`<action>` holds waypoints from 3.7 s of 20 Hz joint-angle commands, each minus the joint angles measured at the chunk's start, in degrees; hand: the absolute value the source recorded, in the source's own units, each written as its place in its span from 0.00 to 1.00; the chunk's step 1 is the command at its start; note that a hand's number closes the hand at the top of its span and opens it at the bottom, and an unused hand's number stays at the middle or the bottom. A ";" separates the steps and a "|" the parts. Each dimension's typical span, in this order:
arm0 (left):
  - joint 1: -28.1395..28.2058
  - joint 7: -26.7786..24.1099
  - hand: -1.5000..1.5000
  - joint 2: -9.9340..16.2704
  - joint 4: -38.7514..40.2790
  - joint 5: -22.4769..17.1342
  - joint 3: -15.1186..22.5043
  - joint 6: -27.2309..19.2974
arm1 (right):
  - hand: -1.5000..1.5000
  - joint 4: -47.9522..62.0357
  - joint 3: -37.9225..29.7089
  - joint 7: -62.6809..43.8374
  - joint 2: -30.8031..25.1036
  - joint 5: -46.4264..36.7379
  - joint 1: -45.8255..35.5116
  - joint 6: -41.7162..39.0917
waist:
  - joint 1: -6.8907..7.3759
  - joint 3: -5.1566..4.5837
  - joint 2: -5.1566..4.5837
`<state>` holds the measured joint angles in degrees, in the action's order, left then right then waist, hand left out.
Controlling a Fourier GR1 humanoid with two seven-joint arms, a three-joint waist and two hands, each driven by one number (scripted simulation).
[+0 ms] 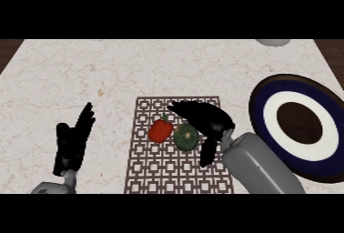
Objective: Pick the squash from the placemat and place it in the plate
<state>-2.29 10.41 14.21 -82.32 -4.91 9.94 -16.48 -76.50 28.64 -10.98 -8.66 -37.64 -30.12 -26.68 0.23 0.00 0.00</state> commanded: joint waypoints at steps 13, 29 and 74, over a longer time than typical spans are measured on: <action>-3.51 2.01 0.50 -4.90 2.67 5.39 -3.85 2.12 | 1.00 9.27 -5.49 7.47 5.67 -11.14 0.61 -0.27 | -0.10 0.00 -0.02; 1.92 2.06 0.50 -2.32 -2.49 4.52 -6.22 5.00 | 1.00 12.43 -13.49 -9.09 6.48 -25.32 4.23 22.90 | -0.46 -0.03 0.10; 3.17 2.28 0.50 -6.21 -4.50 8.01 -6.33 7.01 | 1.00 -3.94 -40.56 -12.32 -8.63 -19.50 11.05 22.14 | 0.41 0.04 -0.06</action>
<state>-0.78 12.41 8.12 -84.97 2.41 2.78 -9.40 -85.66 -10.11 -25.42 -16.47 -62.38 -17.86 0.70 0.36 0.02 -0.07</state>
